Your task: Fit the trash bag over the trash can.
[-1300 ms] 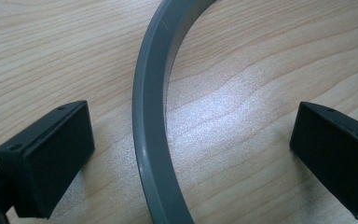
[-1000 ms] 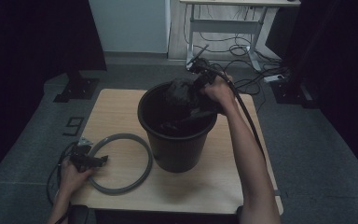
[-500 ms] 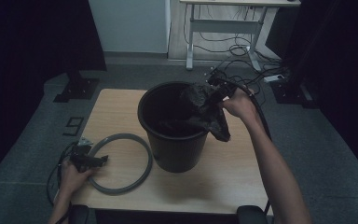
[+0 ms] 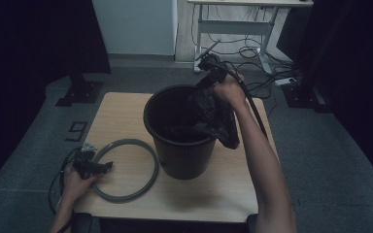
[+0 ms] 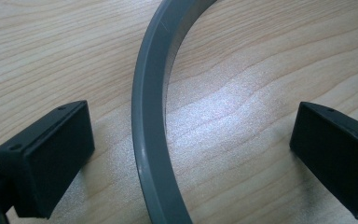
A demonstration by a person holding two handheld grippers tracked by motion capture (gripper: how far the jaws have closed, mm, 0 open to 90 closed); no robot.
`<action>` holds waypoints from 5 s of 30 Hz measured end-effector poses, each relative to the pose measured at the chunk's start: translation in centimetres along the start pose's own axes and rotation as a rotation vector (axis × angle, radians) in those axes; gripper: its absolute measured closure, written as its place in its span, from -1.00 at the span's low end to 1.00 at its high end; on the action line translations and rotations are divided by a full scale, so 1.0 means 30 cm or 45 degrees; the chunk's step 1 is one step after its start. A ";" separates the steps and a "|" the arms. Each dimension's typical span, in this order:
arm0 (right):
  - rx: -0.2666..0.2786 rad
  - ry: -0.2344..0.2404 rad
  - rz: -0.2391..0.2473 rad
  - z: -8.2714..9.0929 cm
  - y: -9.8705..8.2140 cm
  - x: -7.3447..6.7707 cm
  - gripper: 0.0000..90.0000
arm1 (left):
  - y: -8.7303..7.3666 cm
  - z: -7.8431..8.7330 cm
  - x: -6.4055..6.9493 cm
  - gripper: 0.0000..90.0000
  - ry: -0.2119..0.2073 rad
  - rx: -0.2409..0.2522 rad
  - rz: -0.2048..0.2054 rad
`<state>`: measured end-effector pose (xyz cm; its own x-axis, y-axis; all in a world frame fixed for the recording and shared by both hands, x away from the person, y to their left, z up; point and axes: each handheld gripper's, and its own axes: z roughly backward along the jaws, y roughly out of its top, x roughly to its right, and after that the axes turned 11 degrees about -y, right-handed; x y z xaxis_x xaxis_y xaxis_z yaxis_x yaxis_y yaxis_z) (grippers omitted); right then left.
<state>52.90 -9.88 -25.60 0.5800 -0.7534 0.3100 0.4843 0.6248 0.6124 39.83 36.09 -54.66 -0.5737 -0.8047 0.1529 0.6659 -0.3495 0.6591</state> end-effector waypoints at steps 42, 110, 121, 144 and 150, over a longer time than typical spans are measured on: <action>-0.034 0.055 -0.124 0.198 -0.356 -0.049 -0.26 | -0.003 0.014 0.006 -1.00 -0.017 -0.045 -0.007; 0.197 0.456 0.179 0.294 -0.292 -0.280 -0.24 | 0.778 0.534 0.701 -0.88 -0.452 -0.051 -0.785; 0.148 0.564 0.310 0.321 -0.304 -0.371 0.45 | 0.783 0.426 0.717 -0.76 -0.427 -0.069 -0.754; 0.148 0.513 0.154 0.229 -0.201 -0.293 0.81 | 0.826 0.383 0.721 -0.69 -0.367 -0.042 -0.772; 0.167 0.470 0.144 0.245 -0.206 -0.291 0.25 | 0.807 0.354 0.704 -0.68 -0.362 -0.029 -0.753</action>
<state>40.02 -8.67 -26.76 0.8326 -0.5421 0.1136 0.3300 0.6503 0.6843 38.77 15.73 -27.64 -0.9477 -0.3166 -0.0399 0.2076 -0.7067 0.6764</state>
